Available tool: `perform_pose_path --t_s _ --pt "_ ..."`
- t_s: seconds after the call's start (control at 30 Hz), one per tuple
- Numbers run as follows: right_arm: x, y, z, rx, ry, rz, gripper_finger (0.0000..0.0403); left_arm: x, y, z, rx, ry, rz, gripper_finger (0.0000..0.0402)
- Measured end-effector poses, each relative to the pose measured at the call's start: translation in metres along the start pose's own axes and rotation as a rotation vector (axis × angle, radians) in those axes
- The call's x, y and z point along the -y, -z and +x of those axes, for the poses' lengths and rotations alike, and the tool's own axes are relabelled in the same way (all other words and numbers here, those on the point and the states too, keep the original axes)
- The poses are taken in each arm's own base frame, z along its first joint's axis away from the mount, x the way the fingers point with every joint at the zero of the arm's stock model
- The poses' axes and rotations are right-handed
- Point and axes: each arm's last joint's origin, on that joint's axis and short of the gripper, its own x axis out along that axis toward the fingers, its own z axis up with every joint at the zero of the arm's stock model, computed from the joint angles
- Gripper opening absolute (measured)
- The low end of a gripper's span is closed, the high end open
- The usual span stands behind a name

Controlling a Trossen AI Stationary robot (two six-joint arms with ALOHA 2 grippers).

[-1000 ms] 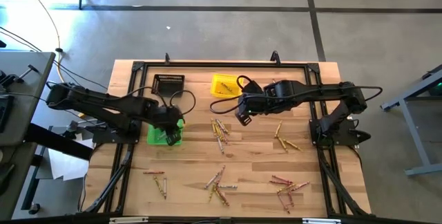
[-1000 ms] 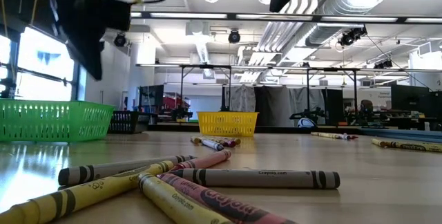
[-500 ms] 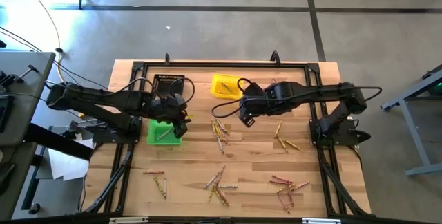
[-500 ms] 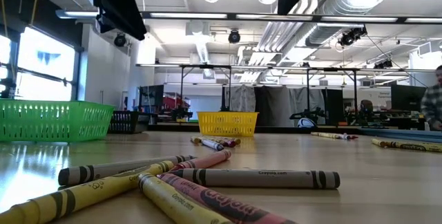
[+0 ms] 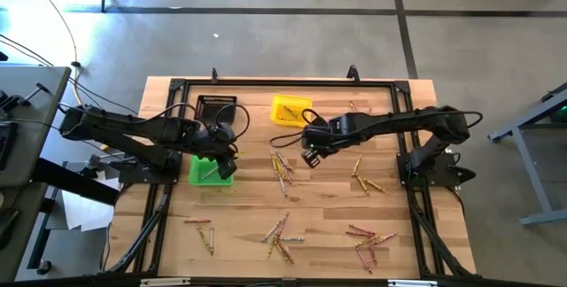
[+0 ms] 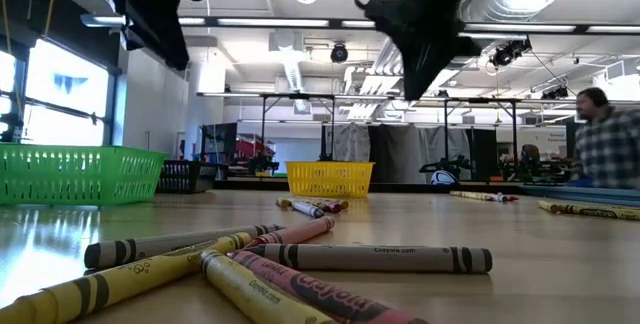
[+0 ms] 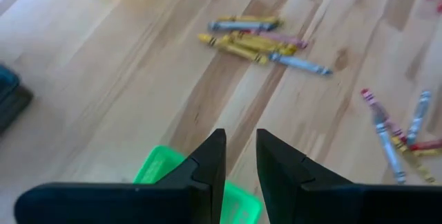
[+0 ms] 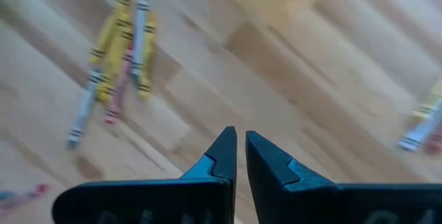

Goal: Sort crayons
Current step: Put the red crayon into the black bin

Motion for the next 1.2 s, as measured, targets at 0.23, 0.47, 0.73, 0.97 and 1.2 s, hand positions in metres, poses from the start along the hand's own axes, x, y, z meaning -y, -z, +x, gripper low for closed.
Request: perform_pose_path --t_s 0.23,0.47,0.73,0.97,1.2 --pt "-0.006 -0.02 0.018 0.063 -0.291 -0.011 0.0017 -0.012 0.003 -0.004 -0.042 -0.052 0.049 0.0067" --pt "-0.009 -0.015 0.034 0.067 -0.392 0.116 0.0017 -0.027 0.0 -0.013 -0.024 -0.078 0.069 0.0067" --pt "-0.023 0.007 0.046 0.037 -0.347 0.202 0.0017 -0.036 0.002 -0.022 -0.018 -0.093 0.077 0.0067" --pt "-0.016 0.036 0.047 -0.127 -0.157 0.191 0.0017 -0.044 0.008 -0.031 -0.036 -0.117 0.094 0.0067" --pt "-0.021 0.067 0.04 -0.313 -0.097 0.172 0.0017 -0.047 0.013 -0.04 -0.023 -0.115 0.087 0.0067"
